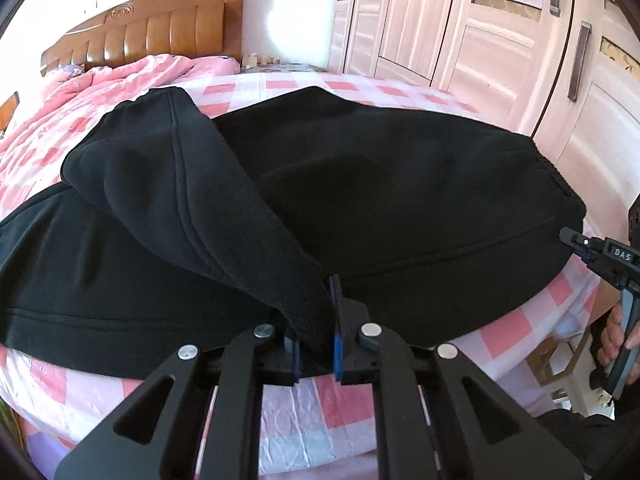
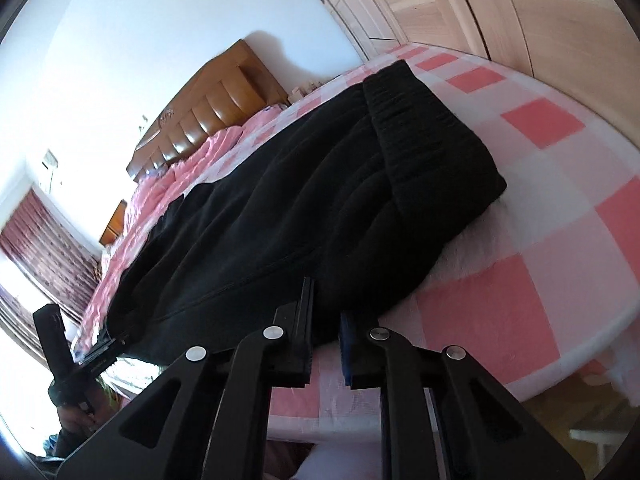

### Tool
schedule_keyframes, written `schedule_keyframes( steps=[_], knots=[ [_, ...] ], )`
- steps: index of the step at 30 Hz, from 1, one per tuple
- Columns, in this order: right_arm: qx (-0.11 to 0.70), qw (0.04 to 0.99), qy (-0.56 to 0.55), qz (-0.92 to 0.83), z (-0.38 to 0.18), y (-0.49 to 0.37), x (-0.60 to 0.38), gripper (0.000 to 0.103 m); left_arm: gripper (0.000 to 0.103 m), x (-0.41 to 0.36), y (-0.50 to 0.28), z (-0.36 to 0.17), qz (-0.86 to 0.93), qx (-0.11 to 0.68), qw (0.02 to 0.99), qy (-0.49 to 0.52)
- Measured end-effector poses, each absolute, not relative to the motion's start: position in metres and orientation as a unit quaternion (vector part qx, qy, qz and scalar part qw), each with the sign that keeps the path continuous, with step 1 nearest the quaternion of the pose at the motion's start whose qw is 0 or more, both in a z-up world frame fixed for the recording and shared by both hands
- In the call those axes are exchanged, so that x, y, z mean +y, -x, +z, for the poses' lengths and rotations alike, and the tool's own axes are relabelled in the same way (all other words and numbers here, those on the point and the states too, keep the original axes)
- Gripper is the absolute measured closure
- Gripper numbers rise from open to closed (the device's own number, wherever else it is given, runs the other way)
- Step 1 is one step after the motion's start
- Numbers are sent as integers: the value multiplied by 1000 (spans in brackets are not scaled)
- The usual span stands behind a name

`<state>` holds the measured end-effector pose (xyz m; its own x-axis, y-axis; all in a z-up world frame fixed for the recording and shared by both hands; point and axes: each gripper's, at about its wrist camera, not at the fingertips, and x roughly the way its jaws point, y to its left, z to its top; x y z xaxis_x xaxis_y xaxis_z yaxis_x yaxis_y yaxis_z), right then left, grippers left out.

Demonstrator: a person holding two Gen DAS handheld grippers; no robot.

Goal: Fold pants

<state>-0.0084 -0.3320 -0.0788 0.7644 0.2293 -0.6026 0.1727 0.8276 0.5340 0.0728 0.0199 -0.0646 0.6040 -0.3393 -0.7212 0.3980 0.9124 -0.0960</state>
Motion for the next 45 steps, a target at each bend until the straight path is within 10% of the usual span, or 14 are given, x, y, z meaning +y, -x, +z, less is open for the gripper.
schedule_keyframes(
  steps=[2,4,6,14,26,30,36,37,45],
  knots=[
    [363,890,-275,9,-72,8,-331,78,72,21,-73,-64,-203,394,895,-41],
    [362,895,-260,-3,-60,17,-332,23,34,27,-70,-60,-203,387,899,-36],
    [328,919,-212,-42,-39,34,-327,4,16,36,-61,-48,-185,356,915,-38],
    [297,953,-54,21,9,-27,-264,4,3,64,-84,0,-124,303,943,-51],
    [400,911,18,95,-25,-190,-164,4,2,34,-309,-12,-49,468,879,-80],
    [426,900,8,90,-47,-196,-163,4,14,41,-356,-37,-7,505,860,-78],
    [429,898,-28,97,-50,-198,-174,4,64,48,-370,-62,-26,540,838,-74],
    [428,898,-29,97,-50,-198,-174,4,92,51,-367,-61,-25,531,844,-75],
    [430,895,-44,107,-50,-198,-177,4,95,126,-280,15,3,392,919,-36]
  ],
)
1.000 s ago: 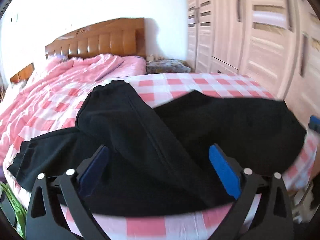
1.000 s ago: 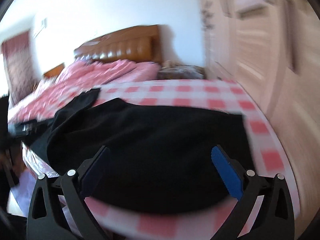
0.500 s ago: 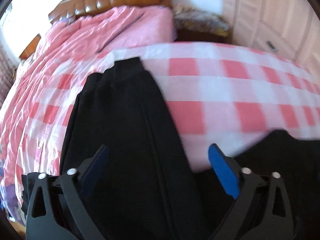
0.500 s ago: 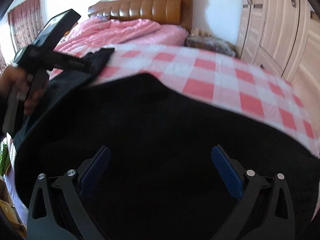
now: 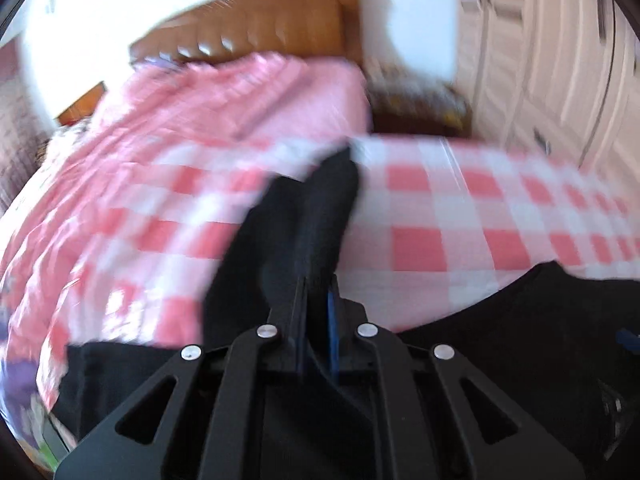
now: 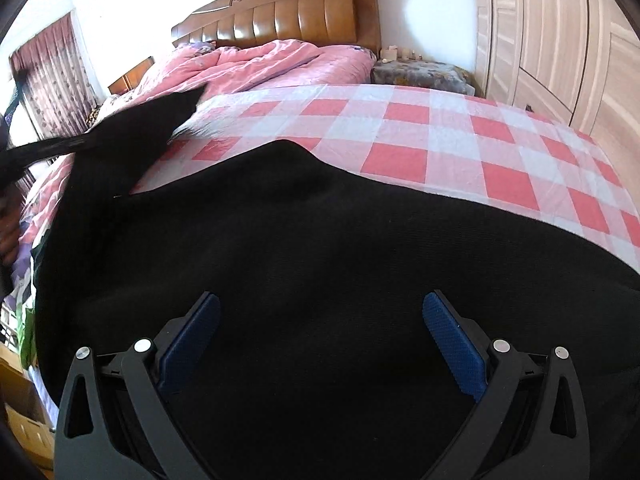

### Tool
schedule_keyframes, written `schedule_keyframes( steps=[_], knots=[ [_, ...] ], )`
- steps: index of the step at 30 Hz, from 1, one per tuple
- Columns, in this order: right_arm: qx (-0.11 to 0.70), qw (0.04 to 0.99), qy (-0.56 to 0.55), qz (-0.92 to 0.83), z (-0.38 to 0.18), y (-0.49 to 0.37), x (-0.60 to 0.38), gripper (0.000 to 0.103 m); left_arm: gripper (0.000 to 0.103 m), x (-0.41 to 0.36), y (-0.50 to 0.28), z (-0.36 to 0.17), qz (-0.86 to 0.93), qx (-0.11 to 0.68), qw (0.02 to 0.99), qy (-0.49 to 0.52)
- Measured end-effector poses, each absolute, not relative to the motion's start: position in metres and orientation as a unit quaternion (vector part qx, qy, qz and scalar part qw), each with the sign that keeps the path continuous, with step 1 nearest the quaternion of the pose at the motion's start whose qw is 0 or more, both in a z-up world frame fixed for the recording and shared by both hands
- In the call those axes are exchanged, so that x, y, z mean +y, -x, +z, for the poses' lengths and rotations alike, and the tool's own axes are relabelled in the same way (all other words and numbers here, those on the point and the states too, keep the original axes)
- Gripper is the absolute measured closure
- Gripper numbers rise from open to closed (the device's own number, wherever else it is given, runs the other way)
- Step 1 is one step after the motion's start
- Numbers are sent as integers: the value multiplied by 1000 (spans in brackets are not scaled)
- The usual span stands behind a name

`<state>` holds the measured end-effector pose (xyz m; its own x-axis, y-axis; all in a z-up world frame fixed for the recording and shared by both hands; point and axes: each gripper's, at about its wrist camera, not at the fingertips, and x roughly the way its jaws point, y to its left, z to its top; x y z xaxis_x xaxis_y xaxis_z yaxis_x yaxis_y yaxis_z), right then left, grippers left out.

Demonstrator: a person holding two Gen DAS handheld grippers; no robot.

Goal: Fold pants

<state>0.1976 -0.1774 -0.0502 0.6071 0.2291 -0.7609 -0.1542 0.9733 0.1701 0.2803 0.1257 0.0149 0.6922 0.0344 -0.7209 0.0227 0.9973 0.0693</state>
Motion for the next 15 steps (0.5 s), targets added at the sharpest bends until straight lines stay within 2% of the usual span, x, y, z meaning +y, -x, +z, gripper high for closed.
schedule_keyframes(
  steps=[5,10,13,15],
  knots=[
    [434,893,-20,117,-50,-198,-167,4,95,205,-182,28,55,350,935,13],
    [428,895,33,121,-44,-194,-146,4,95,255,-145,-27,69,400,913,37],
    [416,892,52,169,-31,-188,-115,4,90,262,-136,-45,52,403,913,37],
    [414,881,48,226,-24,-189,-89,4,68,258,-129,-43,49,392,918,34]
  ],
)
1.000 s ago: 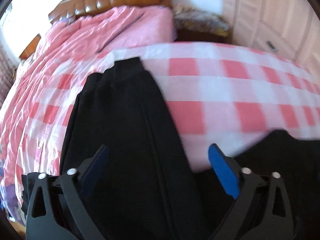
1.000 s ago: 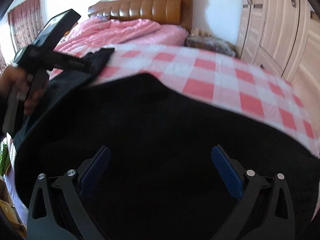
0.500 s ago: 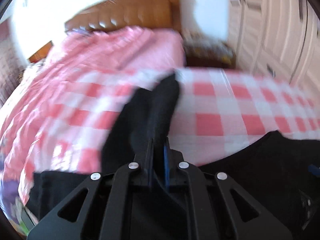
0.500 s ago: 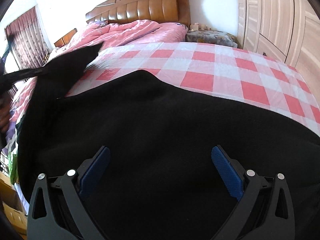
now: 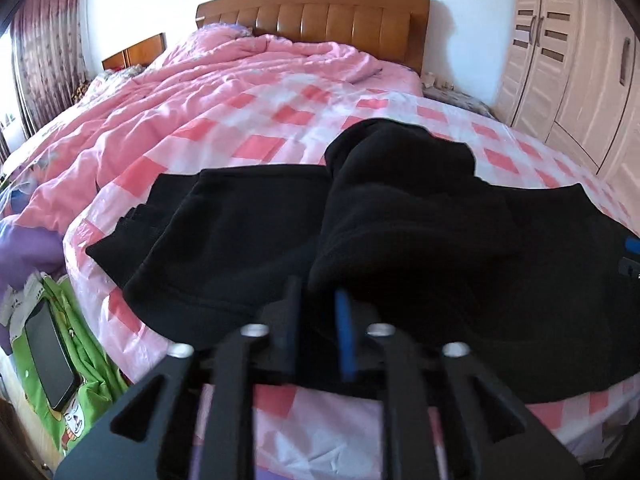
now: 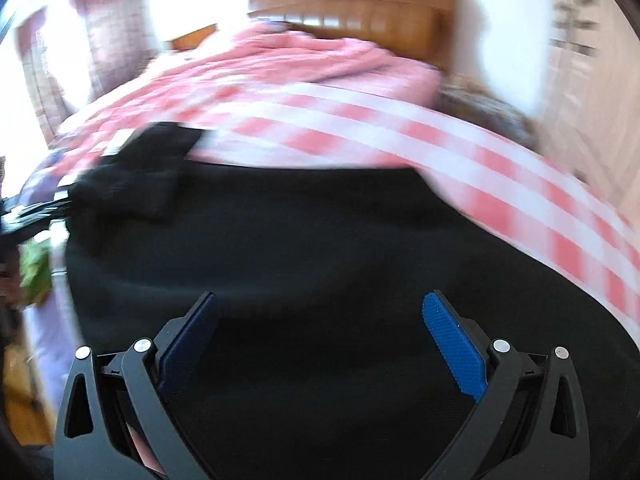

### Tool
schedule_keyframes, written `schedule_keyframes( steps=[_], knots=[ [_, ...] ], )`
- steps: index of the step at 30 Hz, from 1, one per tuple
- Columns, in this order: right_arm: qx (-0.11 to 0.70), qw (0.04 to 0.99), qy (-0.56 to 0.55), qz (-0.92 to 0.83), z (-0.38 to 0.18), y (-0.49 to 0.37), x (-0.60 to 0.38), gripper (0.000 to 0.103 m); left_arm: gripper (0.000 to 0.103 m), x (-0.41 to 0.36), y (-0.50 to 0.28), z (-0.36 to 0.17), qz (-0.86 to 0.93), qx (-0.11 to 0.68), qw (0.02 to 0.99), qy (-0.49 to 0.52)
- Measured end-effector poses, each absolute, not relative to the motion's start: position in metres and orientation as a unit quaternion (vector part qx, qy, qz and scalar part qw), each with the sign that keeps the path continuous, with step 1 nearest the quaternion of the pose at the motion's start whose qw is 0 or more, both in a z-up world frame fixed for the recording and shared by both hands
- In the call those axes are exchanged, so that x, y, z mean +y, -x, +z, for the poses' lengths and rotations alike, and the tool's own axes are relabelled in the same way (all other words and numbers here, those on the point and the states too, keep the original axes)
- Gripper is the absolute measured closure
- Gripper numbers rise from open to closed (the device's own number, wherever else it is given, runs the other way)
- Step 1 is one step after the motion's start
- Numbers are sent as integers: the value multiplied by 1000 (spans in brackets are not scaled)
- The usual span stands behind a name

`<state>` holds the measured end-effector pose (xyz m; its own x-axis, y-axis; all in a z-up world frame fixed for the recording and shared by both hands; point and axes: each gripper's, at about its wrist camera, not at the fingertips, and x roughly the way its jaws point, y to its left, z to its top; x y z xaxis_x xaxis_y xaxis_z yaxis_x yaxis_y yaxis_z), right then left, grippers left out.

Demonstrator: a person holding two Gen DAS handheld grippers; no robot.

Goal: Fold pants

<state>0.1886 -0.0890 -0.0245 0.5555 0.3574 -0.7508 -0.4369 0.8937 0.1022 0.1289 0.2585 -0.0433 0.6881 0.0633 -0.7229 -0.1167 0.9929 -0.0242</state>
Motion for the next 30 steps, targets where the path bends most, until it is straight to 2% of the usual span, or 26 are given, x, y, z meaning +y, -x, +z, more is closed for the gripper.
schedule_keyframes(
  steps=[1,2,4,5,7,10,12,13,15,18,19,20,22,26,28,30],
  knots=[
    [416,873,40,251,-23,-191,-78,4,47,255,-125,-38,49,380,923,32],
    [421,864,31,274,-22,-196,-64,4,35,251,-119,-32,56,366,929,24],
    [426,857,37,288,-24,-205,-42,4,27,227,-107,-10,67,323,943,-35],
    [428,855,48,288,-26,-209,-29,4,17,217,-103,-4,62,310,947,-56],
    [432,852,55,290,-30,-212,-12,4,9,191,-106,8,38,294,948,-119],
    [437,846,62,300,-39,-208,4,4,10,164,-135,-7,-1,336,920,-201],
    [439,845,80,294,-46,-205,8,4,16,154,-161,-31,-61,386,890,-235],
    [444,844,81,289,-50,-205,7,4,25,150,-171,-41,-80,406,876,-249],
    [452,842,70,286,-56,-207,4,4,30,145,-184,-55,-86,423,859,-277],
    [448,845,47,288,-56,-210,-1,4,65,149,-195,-63,-119,434,853,-265],
    [448,846,44,287,-57,-210,-2,4,81,151,-194,-60,-121,435,857,-249],
    [446,846,40,288,-56,-209,-3,4,86,154,-192,-55,-113,424,867,-237],
    [444,847,38,289,-57,-208,-4,4,88,172,-181,-39,-99,389,900,-169],
    [442,849,40,288,-56,-206,-3,4,88,262,-150,-14,-73,319,940,99],
    [442,849,42,286,-56,-207,-3,4,88,327,-128,-25,-42,287,925,245],
    [441,850,46,285,-57,-206,-2,4,88,368,-113,-44,-13,283,907,311]
  ],
)
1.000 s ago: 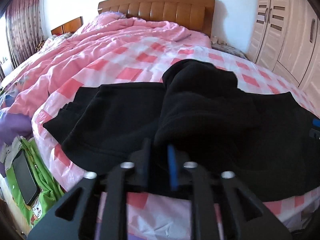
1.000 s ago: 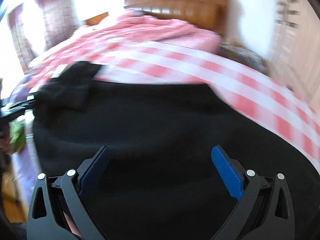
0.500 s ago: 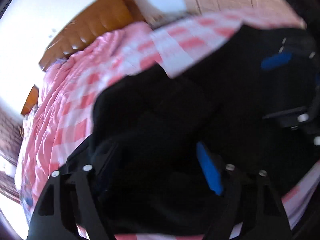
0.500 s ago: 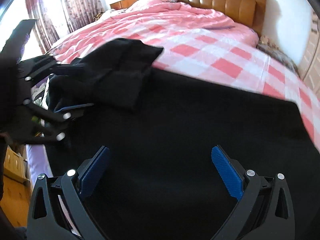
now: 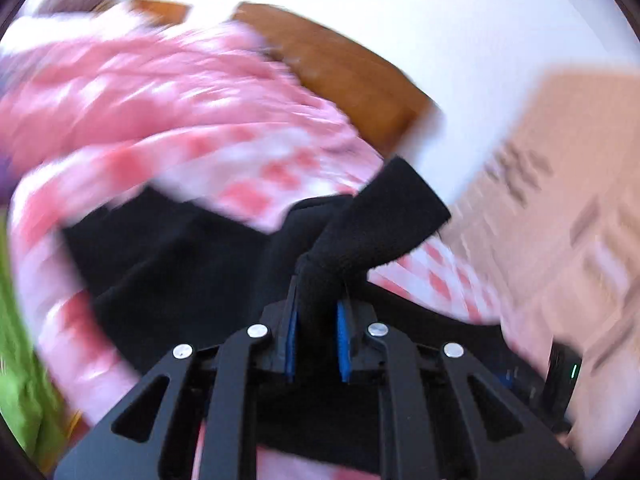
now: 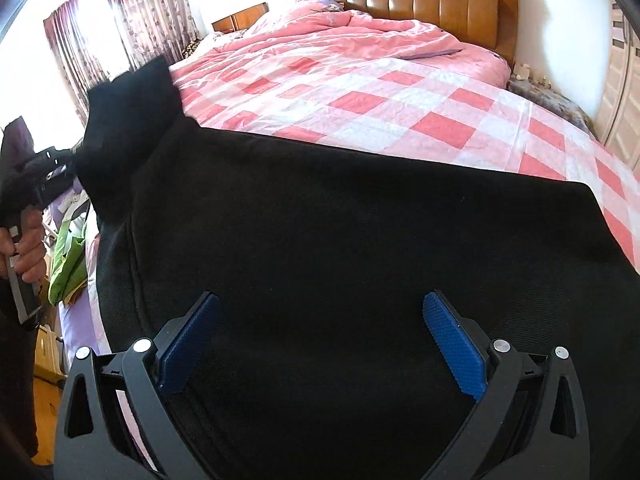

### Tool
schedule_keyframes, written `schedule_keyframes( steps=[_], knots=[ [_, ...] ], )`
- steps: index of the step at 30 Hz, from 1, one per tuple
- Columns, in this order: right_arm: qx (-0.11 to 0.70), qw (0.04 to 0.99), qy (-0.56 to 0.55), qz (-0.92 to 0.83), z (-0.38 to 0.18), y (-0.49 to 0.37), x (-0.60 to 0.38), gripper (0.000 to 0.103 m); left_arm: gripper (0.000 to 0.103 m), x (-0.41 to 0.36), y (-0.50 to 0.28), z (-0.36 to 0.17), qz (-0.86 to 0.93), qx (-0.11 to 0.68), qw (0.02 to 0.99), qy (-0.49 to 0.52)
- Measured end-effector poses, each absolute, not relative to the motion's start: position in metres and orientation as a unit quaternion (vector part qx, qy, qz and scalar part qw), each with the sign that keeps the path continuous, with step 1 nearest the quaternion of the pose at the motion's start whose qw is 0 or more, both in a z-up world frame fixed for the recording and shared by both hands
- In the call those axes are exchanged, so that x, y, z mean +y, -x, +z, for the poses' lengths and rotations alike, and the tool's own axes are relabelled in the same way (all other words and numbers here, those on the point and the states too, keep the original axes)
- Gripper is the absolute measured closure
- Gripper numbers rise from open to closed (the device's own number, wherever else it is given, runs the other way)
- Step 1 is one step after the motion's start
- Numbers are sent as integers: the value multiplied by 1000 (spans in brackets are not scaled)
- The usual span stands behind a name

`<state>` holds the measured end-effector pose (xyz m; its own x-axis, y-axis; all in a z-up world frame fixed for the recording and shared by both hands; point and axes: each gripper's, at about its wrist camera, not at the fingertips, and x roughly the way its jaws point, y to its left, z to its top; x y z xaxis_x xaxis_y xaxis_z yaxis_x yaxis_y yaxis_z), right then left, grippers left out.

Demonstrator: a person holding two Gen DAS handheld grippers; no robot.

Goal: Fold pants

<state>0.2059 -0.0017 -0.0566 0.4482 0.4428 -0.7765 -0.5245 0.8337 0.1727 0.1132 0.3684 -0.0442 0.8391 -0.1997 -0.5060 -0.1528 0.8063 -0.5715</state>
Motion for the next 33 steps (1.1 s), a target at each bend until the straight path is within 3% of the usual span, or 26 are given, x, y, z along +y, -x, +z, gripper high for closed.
schedule_keyframes(
  steps=[7,9,10,11,13,15,18,23,27,33],
  knots=[
    [442,851,57,277,-58,-207,1,4,82,408,-99,-74,-3,337,893,298],
    [442,851,60,277,-59,-208,1,4,65,417,-101,-78,3,334,889,314],
    [442,851,61,277,-58,-207,1,4,45,421,-104,-79,6,331,886,324],
    [442,851,60,277,-58,-207,0,4,37,428,-103,-81,3,325,884,336],
    [442,851,60,277,-58,-207,-1,4,37,440,-98,-82,-4,307,879,365],
    [442,851,62,275,-59,-207,0,4,29,450,-81,-80,24,283,882,377],
    [442,852,66,273,-59,-207,1,4,27,463,-66,-86,41,264,871,413],
    [441,852,64,274,-59,-207,0,4,36,474,-77,-98,43,270,852,446],
    [441,852,61,276,-59,-207,-1,4,37,493,-82,-105,34,235,830,504],
    [441,852,61,275,-59,-206,0,4,36,492,-115,-107,16,266,835,482]
  ],
)
